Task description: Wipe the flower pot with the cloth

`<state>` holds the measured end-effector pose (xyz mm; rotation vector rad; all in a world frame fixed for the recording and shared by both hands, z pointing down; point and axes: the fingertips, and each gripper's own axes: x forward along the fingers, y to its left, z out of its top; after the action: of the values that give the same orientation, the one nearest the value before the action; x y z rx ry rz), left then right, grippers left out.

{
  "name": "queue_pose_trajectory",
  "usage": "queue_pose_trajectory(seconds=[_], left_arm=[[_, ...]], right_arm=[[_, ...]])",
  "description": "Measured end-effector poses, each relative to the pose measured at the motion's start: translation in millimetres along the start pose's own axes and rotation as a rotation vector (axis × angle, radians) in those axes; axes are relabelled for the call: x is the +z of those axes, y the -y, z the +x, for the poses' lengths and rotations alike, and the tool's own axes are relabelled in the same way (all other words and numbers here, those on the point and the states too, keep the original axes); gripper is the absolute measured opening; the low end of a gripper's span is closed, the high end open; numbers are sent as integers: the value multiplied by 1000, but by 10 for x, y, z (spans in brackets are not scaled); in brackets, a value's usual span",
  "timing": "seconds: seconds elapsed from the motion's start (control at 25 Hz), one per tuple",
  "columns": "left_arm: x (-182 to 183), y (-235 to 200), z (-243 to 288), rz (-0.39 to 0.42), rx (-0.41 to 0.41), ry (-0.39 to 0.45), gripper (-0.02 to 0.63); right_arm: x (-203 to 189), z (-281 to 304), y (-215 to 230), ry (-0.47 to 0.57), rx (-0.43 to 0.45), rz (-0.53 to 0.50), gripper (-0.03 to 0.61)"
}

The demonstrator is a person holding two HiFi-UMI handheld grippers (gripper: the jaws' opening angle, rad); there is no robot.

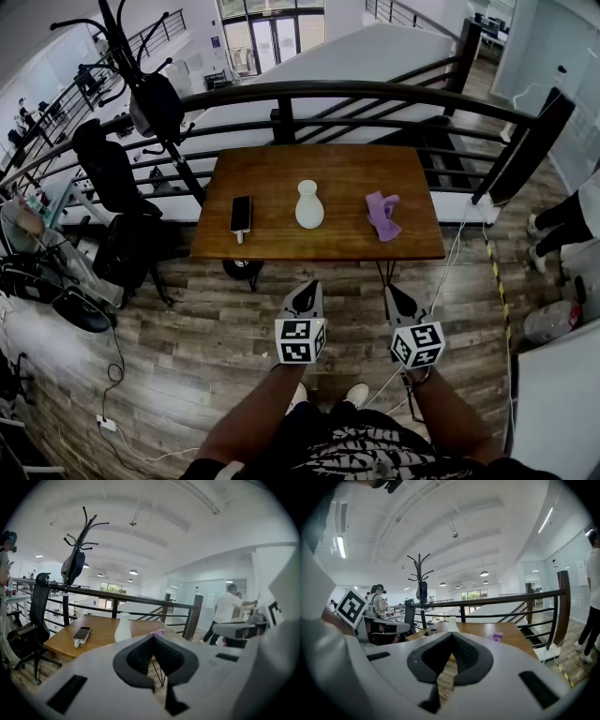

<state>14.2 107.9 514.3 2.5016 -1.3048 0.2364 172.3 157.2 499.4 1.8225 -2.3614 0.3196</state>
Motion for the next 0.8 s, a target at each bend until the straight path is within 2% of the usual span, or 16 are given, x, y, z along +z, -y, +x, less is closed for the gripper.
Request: queue_pose_trajectory(seconds=[0.28,0.52,0.8], left_arm=[[-4,-23,14,3,-4,-6,3],[-27,-14,50,0,-6,-21,2],[-11,76,97,-14,8,-26,3]], right_arm=[[-12,32,-25,-1,-1,6,-2],[-22,51,15,-3,10,52,-2],[32,-9,78,12,31,17,-2]])
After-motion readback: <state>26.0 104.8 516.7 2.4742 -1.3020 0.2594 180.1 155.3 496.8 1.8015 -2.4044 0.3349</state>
